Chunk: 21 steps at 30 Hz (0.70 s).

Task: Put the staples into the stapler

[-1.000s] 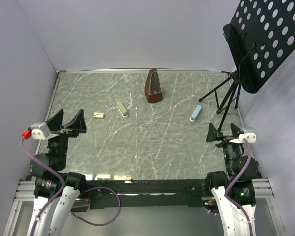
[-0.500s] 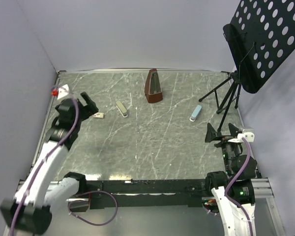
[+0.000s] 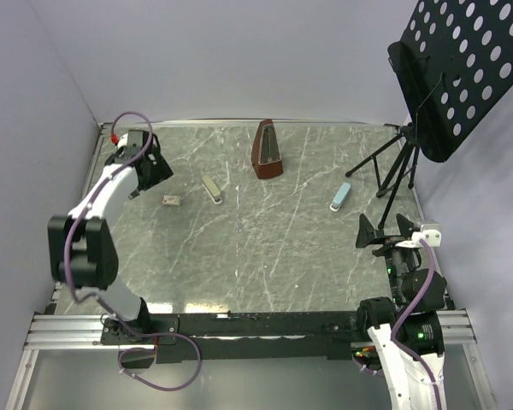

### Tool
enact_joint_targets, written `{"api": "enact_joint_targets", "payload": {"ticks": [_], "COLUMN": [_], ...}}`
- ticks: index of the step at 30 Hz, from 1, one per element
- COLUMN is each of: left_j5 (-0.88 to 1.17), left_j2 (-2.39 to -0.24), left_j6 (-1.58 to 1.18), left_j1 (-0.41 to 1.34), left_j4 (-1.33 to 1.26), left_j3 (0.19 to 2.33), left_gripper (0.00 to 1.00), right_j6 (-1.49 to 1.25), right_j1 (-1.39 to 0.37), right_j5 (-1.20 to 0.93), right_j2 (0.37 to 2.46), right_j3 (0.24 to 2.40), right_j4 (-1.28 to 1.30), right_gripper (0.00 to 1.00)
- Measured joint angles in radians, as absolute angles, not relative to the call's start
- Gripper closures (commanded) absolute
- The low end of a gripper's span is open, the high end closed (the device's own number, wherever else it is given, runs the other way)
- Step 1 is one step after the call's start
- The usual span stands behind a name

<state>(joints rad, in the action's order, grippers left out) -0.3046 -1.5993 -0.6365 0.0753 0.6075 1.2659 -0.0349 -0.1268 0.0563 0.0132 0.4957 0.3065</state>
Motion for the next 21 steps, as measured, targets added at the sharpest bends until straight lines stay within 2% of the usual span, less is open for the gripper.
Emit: {"api": "enact_joint_targets", "payload": {"ticks": [10,21], "left_j5": [-0.286,-0.286], "left_j2": [-1.912,-1.939], "left_j6": [-0.724,-0.915], "left_j1": [0.067,0.067], "left_j4": [0.727,0.728], "left_j3": [1.463,1.407], "left_gripper": [0.01,0.01], "right_j6": [-0.032,-0.031], "right_j1": [-0.127,-0.127], "right_j5": [0.059,0.059], "right_j2": [0.013,0.013], "right_j3": [0.488,0.488], "right_j4": [0.307,0.307], "right_gripper": [0.0,0.0]}}
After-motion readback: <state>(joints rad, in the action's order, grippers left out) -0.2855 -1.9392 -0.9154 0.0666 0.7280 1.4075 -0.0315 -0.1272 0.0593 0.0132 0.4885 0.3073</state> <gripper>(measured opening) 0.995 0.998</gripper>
